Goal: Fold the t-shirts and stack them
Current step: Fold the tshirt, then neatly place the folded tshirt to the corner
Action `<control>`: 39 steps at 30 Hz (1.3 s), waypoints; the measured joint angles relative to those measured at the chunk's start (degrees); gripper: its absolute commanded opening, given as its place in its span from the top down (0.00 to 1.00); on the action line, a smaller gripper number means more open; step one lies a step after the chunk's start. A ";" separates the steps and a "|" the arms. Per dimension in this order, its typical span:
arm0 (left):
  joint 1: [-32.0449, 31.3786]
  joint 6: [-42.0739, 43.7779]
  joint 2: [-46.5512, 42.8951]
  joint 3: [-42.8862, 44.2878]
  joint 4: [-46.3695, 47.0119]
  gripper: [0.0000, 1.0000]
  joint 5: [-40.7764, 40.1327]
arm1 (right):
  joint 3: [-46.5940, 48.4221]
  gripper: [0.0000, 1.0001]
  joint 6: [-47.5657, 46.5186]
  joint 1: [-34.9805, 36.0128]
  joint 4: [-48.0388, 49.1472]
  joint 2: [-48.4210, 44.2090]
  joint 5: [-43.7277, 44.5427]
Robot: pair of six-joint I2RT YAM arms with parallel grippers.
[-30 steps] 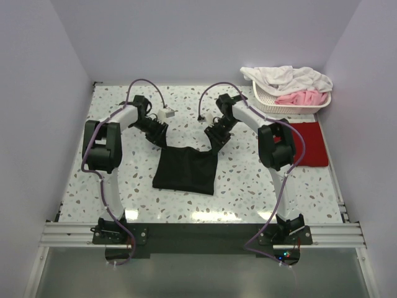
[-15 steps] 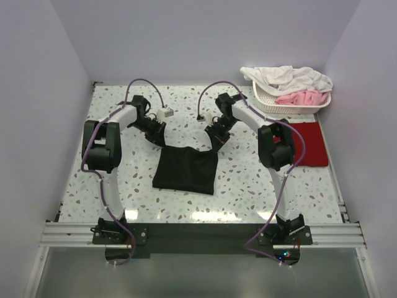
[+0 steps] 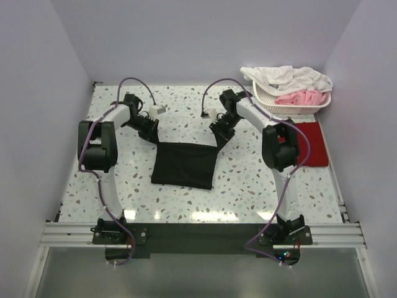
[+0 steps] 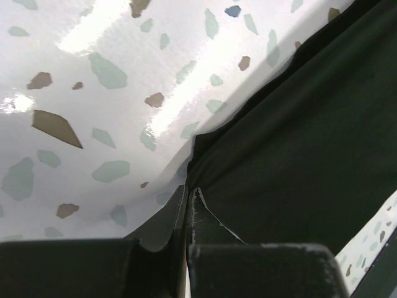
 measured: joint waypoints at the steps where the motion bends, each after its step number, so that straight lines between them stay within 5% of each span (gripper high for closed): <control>1: 0.00 -0.46 0.00 -0.04 0.70 1.00 -0.52 | 0.00 1.00 0.48 -0.04 0.57 0.09 0.57; 15: 0.09 -10.54 1.29 -0.07 9.97 1.00 -5.07 | 6.88 1.00 8.52 -0.02 10.16 7.41 9.68; 17: 0.09 -12.07 1.29 -0.07 11.45 0.91 -5.70 | 8.72 1.00 8.90 -0.02 11.80 8.15 11.08; 22: 0.39 -13.53 0.33 -0.74 14.27 0.60 -5.68 | 11.32 0.42 10.14 -0.20 13.20 8.57 11.69; 26: 0.98 -11.58 -6.58 -2.27 14.01 0.18 -5.51 | 11.43 0.01 11.65 -0.28 12.98 6.16 10.40; 28: 1.05 -9.90 -12.68 -2.29 14.51 0.00 -5.97 | 11.39 0.01 12.17 -0.28 13.14 2.86 9.40; 35: 1.09 -6.73 -38.49 -5.95 25.88 0.00 -4.35 | 1.84 0.01 16.31 -0.28 28.02 -21.55 6.19; 39: 0.90 -7.45 -44.61 -10.56 30.01 0.00 1.75 | 0.68 0.01 17.84 -0.35 34.12 -27.63 -1.77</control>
